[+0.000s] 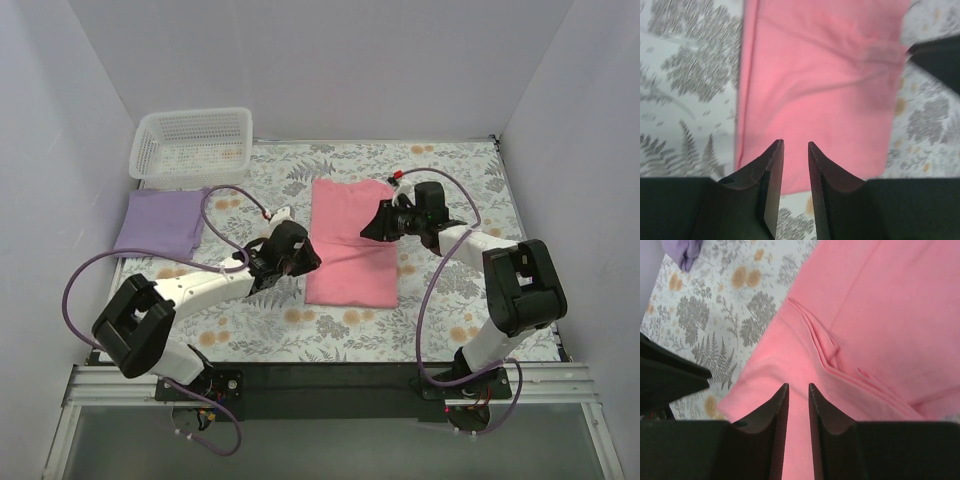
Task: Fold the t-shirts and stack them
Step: Fold the tshirt
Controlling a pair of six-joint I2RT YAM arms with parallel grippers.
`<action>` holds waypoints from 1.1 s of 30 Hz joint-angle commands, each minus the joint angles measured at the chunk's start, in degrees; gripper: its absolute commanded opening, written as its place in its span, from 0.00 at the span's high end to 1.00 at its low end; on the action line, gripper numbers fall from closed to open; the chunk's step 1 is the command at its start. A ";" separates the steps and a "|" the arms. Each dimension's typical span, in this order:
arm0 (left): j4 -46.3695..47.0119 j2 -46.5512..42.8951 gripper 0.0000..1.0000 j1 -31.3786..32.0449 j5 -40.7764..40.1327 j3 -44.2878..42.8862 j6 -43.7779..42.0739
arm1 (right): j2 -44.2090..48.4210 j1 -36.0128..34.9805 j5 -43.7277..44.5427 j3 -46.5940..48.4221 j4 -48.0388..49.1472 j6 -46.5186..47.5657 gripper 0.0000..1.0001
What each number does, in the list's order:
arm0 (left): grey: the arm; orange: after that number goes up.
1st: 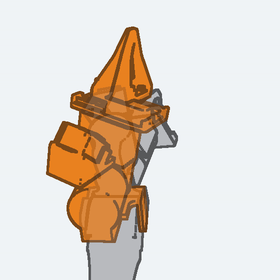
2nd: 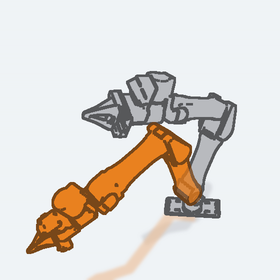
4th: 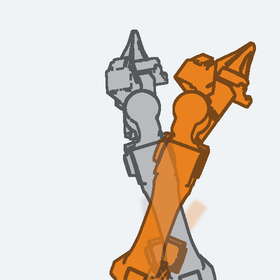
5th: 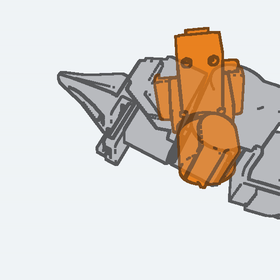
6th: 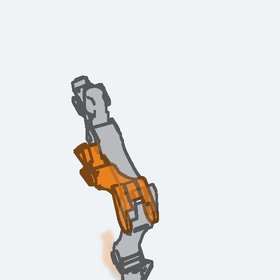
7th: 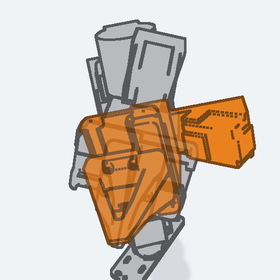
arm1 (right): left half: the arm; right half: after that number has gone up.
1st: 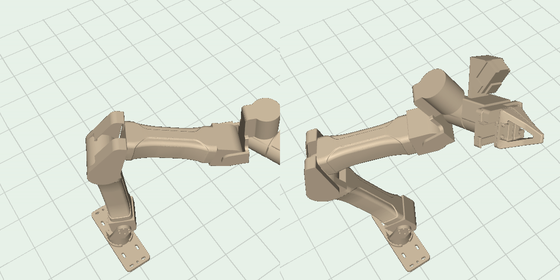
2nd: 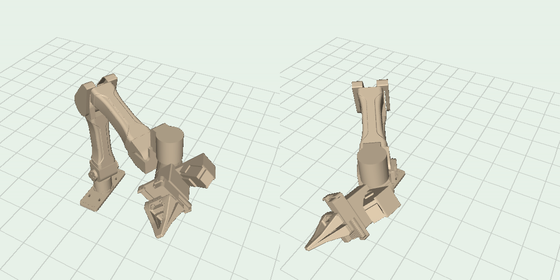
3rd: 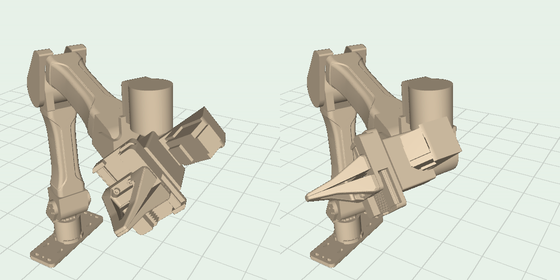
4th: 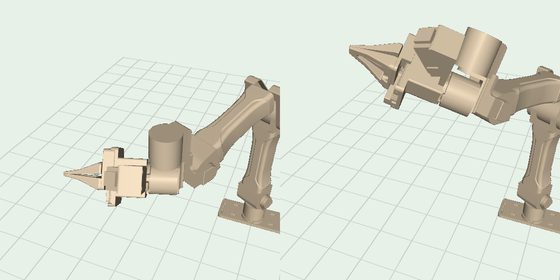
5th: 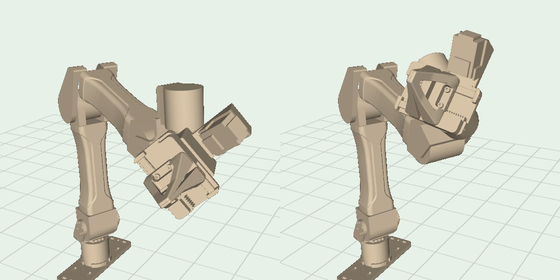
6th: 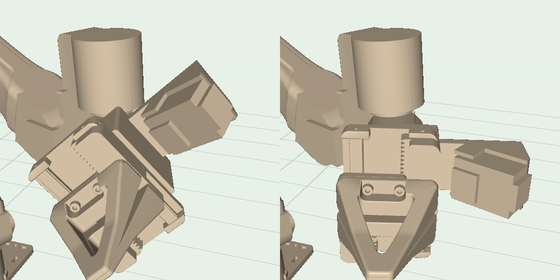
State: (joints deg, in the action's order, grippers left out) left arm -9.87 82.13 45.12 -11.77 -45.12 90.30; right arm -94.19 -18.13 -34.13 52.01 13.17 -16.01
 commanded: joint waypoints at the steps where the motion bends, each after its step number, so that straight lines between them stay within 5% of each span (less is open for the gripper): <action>1: 8.89 3.99 0.75 -3.02 2.89 -4.09 -3.20 | 1.03 2.48 -5.51 -4.45 4.49 -2.89 0.71; 14: 12.85 21.48 0.66 -9.35 -1.50 -15.78 -14.71 | 3.49 9.69 -0.86 -10.70 4.58 0.45 0.70; 33: 11.80 28.35 0.71 -9.53 -2.21 -20.62 -16.83 | -1.16 15.58 5.04 -11.06 4.59 -1.48 0.69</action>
State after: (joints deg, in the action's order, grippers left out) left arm 1.93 110.89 35.83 -12.49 -64.05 74.59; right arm -93.95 -3.03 -29.87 40.27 16.01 -16.82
